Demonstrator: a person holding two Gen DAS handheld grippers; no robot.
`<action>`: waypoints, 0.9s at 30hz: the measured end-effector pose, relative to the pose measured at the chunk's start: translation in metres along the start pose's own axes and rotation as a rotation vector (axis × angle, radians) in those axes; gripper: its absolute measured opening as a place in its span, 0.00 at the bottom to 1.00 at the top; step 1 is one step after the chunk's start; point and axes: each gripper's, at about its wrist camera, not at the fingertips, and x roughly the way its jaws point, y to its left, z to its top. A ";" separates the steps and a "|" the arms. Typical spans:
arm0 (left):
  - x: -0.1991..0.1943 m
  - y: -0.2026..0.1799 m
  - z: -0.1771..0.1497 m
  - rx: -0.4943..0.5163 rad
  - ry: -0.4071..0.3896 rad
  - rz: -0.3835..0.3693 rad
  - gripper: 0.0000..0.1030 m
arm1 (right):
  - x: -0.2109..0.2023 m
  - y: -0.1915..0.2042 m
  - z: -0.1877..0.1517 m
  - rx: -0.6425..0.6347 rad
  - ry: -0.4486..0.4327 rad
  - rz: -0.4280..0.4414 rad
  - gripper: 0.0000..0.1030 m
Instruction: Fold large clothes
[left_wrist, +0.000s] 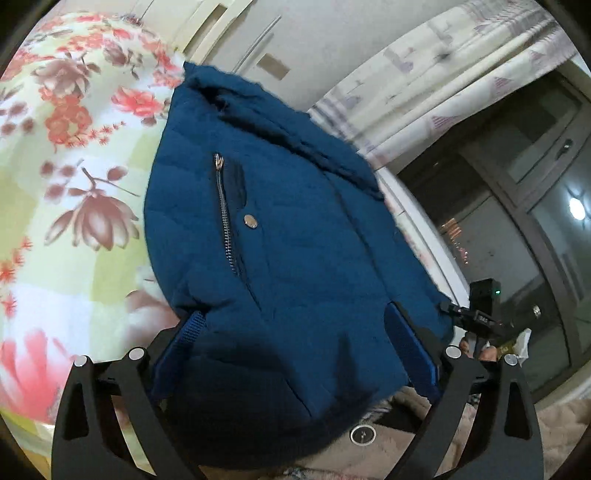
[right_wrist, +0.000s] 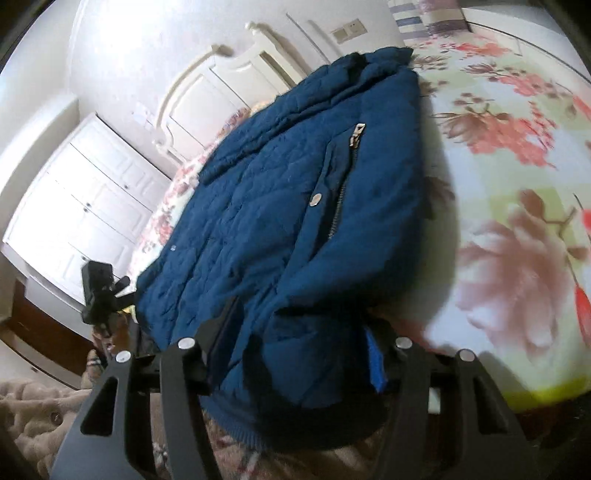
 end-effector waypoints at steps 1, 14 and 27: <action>0.002 -0.003 -0.001 0.013 0.007 0.017 0.89 | 0.000 0.004 -0.002 -0.012 0.008 -0.032 0.56; -0.005 -0.015 -0.019 0.028 0.093 0.149 0.62 | -0.016 0.003 -0.027 -0.036 -0.047 -0.106 0.36; -0.075 -0.037 -0.038 -0.045 -0.155 -0.175 0.15 | -0.078 0.043 -0.049 -0.119 -0.172 0.029 0.15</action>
